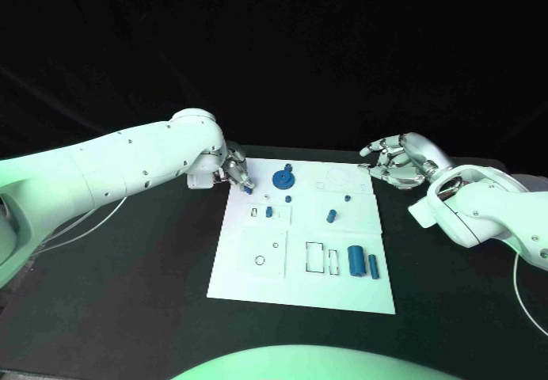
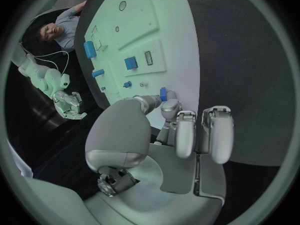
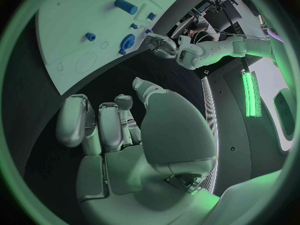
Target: Assemble the parts on the task board
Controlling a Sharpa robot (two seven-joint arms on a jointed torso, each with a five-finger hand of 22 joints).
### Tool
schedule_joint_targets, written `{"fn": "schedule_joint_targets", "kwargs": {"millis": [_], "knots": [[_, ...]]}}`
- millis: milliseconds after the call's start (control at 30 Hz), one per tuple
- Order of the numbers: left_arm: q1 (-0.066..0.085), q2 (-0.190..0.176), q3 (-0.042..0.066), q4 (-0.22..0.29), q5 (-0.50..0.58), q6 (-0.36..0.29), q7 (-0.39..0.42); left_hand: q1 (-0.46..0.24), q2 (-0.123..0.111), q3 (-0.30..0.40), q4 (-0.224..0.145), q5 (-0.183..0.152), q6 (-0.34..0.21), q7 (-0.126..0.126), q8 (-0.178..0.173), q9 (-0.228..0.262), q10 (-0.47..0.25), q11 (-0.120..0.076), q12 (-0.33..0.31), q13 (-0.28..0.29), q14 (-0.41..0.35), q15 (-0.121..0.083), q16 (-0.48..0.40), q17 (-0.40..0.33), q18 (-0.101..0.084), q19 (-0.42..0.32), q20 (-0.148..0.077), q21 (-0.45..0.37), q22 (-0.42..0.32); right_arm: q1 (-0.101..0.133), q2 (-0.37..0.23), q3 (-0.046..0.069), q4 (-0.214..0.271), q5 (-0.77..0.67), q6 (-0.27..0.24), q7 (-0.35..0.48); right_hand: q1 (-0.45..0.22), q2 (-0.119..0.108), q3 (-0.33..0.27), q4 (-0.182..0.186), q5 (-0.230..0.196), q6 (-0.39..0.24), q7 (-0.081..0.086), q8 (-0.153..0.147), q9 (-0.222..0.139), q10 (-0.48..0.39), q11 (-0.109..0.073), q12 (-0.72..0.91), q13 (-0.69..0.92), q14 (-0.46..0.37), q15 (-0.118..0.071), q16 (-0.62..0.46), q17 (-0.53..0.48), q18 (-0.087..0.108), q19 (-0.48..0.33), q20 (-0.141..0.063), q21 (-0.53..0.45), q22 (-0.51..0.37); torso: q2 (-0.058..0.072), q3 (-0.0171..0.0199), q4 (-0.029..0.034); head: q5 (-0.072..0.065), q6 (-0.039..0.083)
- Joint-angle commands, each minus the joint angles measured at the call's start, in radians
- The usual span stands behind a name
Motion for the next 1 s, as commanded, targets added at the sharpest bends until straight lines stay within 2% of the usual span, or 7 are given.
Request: {"fn": "schedule_joint_targets", "kwargs": {"millis": [33, 67, 133, 300, 567, 767, 1000], "knots": [[0.0, -0.011, 0.002, 0.018, 0.07, -0.036, 0.015, -0.016, -0.001, 0.159, -0.151, -0.001, -0.005, -0.001, 0.006, 0.003, 0.009, -0.001, 0.0, 0.002, 0.106, 0.0, 0.004, 0.263, 0.004, 0.076, 0.001, 0.005, 0.19, 0.0, 0.001, 0.0, -0.005, 0.005, -0.007, 0.026, 0.009, -0.006, 0.0, 0.008, 0.006, -0.008, 0.001, 0.007, 0.002, -0.063, 0.001, -0.052, -0.056, -0.024, 0.003, -0.026, -0.027, 0.026, -0.021, 0.0, -0.046, -0.029, -0.001, 0.0001, 0.0, 0.0, 0.002], [0.0, -0.02, 0.003, 0.029, 0.079, -0.045, 0.015, -0.019, -0.002, 0.164, -0.154, -0.001, -0.005, -0.001, 0.009, 0.004, 0.009, -0.001, 0.0, 0.003, 0.106, 0.0, 0.004, 0.263, 0.004, 0.075, 0.001, 0.004, 0.189, 0.0, 0.001, 0.0, -0.007, 0.012, -0.008, 0.033, 0.011, -0.006, 0.003, 0.01, 0.007, -0.011, 0.003, 0.01, 0.002, -0.137, 0.002, -0.124, -0.133, -0.056, 0.004, -0.071, -0.074, 0.041, -0.057, 0.003, -0.136, -0.089, -0.002, 0.0, 0.0001, 0.001, 0.003], [-0.001, -0.043, 0.004, 0.065, 0.097, -0.065, 0.014, -0.024, -0.003, 0.172, -0.159, 0.0, -0.004, -0.002, 0.012, 0.005, 0.009, -0.002, -0.001, 0.002, 0.106, 0.0, 0.004, 0.263, 0.004, 0.075, 0.001, 0.004, 0.19, 0.0, -0.001, 0.0, -0.013, 0.038, -0.01, 0.049, 0.02, -0.013, 0.018, 0.017, 0.011, -0.031, 0.004, 0.017, 0.006, -0.204, 0.008, -0.208, -0.203, -0.233, 0.015, -0.317, -0.3, 0.105, -0.237, 0.011, -0.544, -0.355, -0.002, -0.0003, 0.0008, 0.003, 0.006], [-0.001, -0.097, 0.005, 0.156, 0.125, -0.113, 0.013, -0.051, -0.016, 0.21, -0.18, 0.004, -0.001, -0.005, 0.027, 0.011, 0.018, -0.005, 0.003, 0.007, 0.106, -0.003, 0.004, 0.263, 0.005, 0.075, 0.0, 0.003, 0.187, 0.0, -0.003, 0.0, -0.026, 0.094, -0.003, 0.073, 0.032, -0.029, 0.045, 0.03, 0.016, -0.06, 0.022, 0.05, 0.016, -0.229, 0.033, -0.427, -0.447, -0.415, 0.048, -0.59, -0.449, 0.113, -0.339, 0.045, -0.806, -0.564, -0.002, 0.0012, 0.0026, 0.004, 0.007], [-0.011, -0.178, 0.006, 0.289, 0.112, -0.177, 0.018, -0.074, -0.033, 0.248, -0.202, 0.012, 0.004, -0.008, 0.042, 0.015, 0.03, -0.009, 0.009, 0.016, 0.106, -0.006, 0.004, 0.263, 0.004, 0.076, -0.003, 0.004, 0.189, 0.0, -0.005, 0.0, -0.046, 0.144, 0.003, 0.105, 0.043, -0.025, 0.068, 0.023, 0.024, -0.021, 0.023, 0.065, -0.01, -0.138, 0.044, -0.595, -0.713, -0.42, 0.064, -0.83, -0.595, 0.114, -0.328, 0.066, -0.985, -0.778, -0.003, 0.0012, 0.0021, 0.002, 0.008], [-0.024, -0.209, 0.005, 0.349, 0.041, -0.193, 0.02, -0.077, -0.036, 0.252, -0.204, 0.014, 0.006, -0.009, 0.044, 0.016, 0.033, -0.009, 0.011, 0.019, 0.106, -0.007, 0.004, 0.263, 0.004, 0.077, -0.003, 0.005, 0.191, 0.0, -0.003, 0.0, -0.064, 0.167, -0.003, 0.131, 0.044, -0.032, 0.094, 0.012, 0.04, 0.012, 0.024, 0.033, -0.041, -0.086, 0.046, -0.694, -0.832, -0.387, 0.069, -0.955, -0.665, 0.111, -0.309, 0.071, -1.045, -0.872, -0.003, 0.0012, 0.0024, 0.004, 0.007], [-0.043, -0.221, 0.005, 0.391, -0.069, -0.216, 0.018, -0.085, -0.04, 0.264, -0.209, 0.016, 0.01, -0.012, 0.05, 0.017, 0.042, -0.012, 0.015, 0.026, 0.106, -0.009, 0.004, 0.263, 0.003, 0.079, -0.004, 0.008, 0.196, 0.001, -0.002, 0.0, -0.079, 0.186, -0.012, 0.151, 0.03, -0.026, 0.076, -0.011, 0.053, -0.033, 0.057, -0.034, -0.072, -0.139, 0.088, -0.797, -0.943, -0.483, 0.127, -1.115, -0.762, 0.109, -0.438, 0.126, -1.089, -1.018, -0.001, 0.002, 0.0018, 0.009, 0.007]]}}
